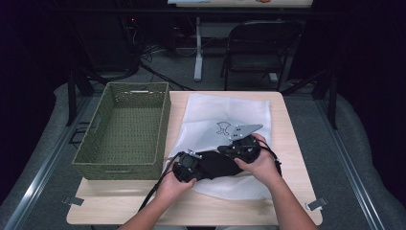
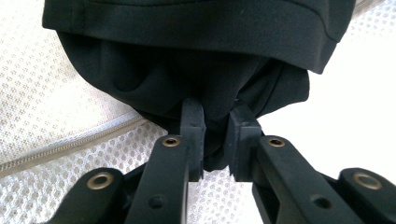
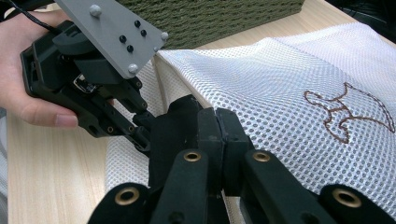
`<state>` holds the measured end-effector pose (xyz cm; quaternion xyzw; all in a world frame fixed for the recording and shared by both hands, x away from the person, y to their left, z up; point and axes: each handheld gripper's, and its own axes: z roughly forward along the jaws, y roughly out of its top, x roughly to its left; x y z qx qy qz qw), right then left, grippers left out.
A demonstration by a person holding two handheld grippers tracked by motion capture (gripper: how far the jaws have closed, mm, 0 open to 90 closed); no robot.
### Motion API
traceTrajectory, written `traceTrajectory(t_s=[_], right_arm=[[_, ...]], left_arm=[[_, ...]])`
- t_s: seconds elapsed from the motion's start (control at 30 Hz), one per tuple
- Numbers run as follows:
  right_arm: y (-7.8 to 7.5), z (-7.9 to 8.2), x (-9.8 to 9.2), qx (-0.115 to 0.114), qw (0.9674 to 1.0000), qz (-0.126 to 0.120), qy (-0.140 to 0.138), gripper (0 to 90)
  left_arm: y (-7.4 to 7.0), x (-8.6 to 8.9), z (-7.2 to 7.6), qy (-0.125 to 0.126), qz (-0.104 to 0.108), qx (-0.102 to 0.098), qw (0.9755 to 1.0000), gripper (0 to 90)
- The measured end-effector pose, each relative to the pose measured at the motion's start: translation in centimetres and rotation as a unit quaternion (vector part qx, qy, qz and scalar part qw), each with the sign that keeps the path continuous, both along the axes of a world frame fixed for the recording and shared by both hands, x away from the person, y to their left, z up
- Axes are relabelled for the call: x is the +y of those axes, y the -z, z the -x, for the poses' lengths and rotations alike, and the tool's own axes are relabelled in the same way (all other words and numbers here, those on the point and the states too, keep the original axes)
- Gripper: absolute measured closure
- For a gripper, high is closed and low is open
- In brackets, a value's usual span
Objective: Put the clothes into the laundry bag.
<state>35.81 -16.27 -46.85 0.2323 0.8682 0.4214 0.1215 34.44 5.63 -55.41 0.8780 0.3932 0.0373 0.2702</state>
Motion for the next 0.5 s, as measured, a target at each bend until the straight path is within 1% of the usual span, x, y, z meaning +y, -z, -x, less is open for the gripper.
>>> traceTrajectory(t_s=[0.03, 0.17, 0.23, 0.4, 0.43, 0.5], right_arm=[[0.00, 0.01, 0.01, 0.000, 1.0000, 0.000, 0.000, 89.9], [-0.02, 0.01, -0.01, 0.000, 1.0000, 0.000, 0.000, 89.9], [-0.02, 0.03, 0.00, -0.001, 1.0000, 0.000, 0.000, 89.9], [0.02, 0.04, 0.06, 0.000, 1.0000, 0.000, -0.001, 89.9], [0.02, 0.04, 0.08, 0.001, 1.0000, 0.000, -0.001, 89.9], [0.02, 0.06, 0.09, 0.001, 1.0000, 0.000, -0.001, 89.9]], left_arm=[[-0.07, -0.01, 0.01, 0.002, -0.001, 0.001, 1.0000, 80.9], [-0.29, 0.03, -0.01, 0.001, 0.007, 0.001, 1.0000, 82.1], [-0.42, 0.02, -0.01, -0.001, 0.006, -0.005, 1.0000, 82.3], [-0.79, -0.04, -0.02, 0.002, 0.013, -0.004, 0.9999, 82.5], [-0.85, -0.07, -0.02, 0.000, 0.018, 0.001, 0.9998, 82.5], [-0.95, -0.13, -0.10, 0.002, 0.020, -0.001, 0.9998, 82.5]])
